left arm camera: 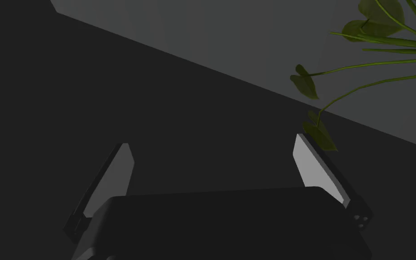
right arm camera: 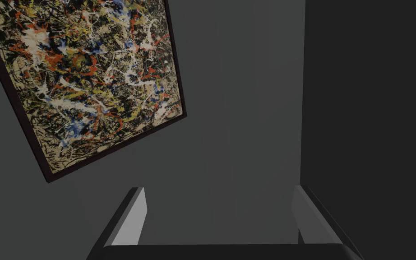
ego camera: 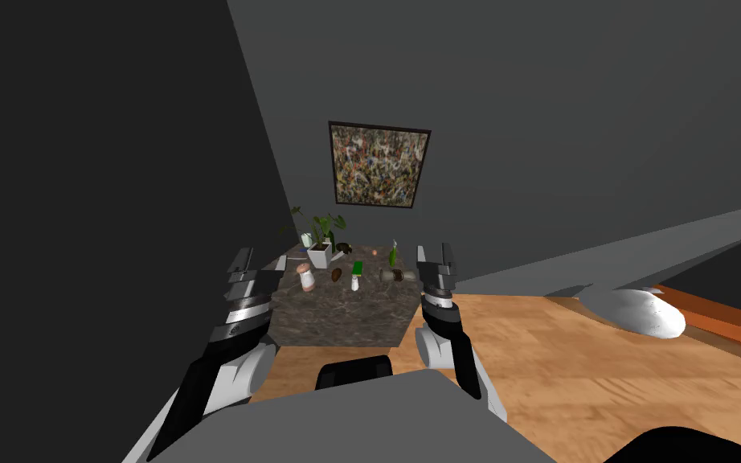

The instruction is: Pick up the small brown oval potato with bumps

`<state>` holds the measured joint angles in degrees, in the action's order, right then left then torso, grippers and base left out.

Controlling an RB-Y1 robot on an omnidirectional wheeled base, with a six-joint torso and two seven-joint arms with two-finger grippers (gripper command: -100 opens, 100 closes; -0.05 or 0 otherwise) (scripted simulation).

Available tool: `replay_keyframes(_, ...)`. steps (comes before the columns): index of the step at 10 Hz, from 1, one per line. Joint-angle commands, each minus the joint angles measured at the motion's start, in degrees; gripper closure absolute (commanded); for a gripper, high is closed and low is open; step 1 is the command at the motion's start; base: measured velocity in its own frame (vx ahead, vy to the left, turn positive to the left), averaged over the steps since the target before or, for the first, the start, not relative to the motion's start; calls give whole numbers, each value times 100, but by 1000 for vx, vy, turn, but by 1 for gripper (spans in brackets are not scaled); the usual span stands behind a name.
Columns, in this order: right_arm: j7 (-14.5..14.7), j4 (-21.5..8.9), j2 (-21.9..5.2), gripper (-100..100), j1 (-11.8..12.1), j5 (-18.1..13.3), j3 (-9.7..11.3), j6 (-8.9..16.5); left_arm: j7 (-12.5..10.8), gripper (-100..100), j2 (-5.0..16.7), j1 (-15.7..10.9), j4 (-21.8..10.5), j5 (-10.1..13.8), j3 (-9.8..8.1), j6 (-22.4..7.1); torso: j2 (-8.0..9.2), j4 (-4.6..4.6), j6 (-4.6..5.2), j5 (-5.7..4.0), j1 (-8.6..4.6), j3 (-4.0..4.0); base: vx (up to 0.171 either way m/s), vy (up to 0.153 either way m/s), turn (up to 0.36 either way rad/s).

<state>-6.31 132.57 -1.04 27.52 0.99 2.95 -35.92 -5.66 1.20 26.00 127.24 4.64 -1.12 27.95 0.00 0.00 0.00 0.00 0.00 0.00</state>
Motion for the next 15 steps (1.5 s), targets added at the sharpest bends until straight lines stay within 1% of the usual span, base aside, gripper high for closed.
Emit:
replay_keyframes(1, 0, 0, 0, 0, 0, 0, 0, 0, 43, -100, 168, 3, -9, -87, 8, 13, 0, 0, 0, 0, 0, 0, -29, 0, -56)
replay_keyframes(3, 0, 0, 0, 0, -1, 0, 0, 0, 142, -100, 494, 13, -29, -292, 31, 43, 21, 4, 1, 0, 0, 11, -78, -6, -99)
replay_keyframes(5, 0, 0, 0, 0, -2, 0, 0, 0, 292, -100, 848, 32, -58, -599, 69, 85, 42, 9, 2, -1, -2, 24, -127, -10, -145)
replay_keyframes(6, 0, 0, 0, 0, -2, 0, 0, 0, 292, -100, 932, 32, -58, -599, 69, 85, 52, 11, 1, -1, -1, 29, -106, -11, -43)
replay_keyframes(7, 0, 0, 0, 0, -1, 0, 0, 0, 383, -100, 1157, 45, -77, -786, 94, 109, 44, 11, 0, 0, -2, 26, -90, -28, -100)
replay_keyframes(8, 0, 0, 0, 0, -1, 0, 0, 0, 484, -100, 1327, 60, -97, -974, 122, 135, 39, 9, 1, -1, -7, 23, -161, -41, -221)
replay_keyframes(9, 0, 0, 1, 0, -2, 0, 1, 1, 484, -100, 1464, 60, -97, -995, 122, 135, 57, 12, 3, -3, -12, 32, -120, -27, -61)
replay_keyframes(10, 0, 0, 0, 0, -1, 0, 0, 0, 594, -100, 1649, 76, -121, -1223, 154, 161, 49, 12, -1, -2, -7, 30, -98, -27, -116)
replay_keyframes(11, 0, 0, 0, 0, -2, 0, 0, 0, 594, -100, 1761, 76, -121, -1223, 154, 161, 43, 10, 1, -2, -7, 25, -71, -14, -70)
replay_keyframes(12, 0, 0, 0, 0, -1, 0, 0, 0, 712, -100, 1957, 96, -148, -1468, 189, 189, 33, 8, -1, -1, -1, 20, -81, -14, -153)
replay_keyframes(13, 0, 0, 0, 0, -1, 0, 0, 0, 712, -100, 2074, 96, -148, -1468, 189, 189, 33, 8, 2, 0, -1, 19, -73, -14, -76)
replay_keyframes(14, 0, 0, 0, 0, -1, 0, 0, 0, 837, -100, 2272, 117, -178, -1724, 228, 216, 29, 7, -1, 0, 1, 18, -95, -16, -154)
replay_keyframes(15, 0, 0, 0, 0, -1, 0, 0, 0, 837, -100, 2402, 117, -178, -1730, 228, 216, 36, 8, 1, 0, 0, 21, -101, -23, -82)
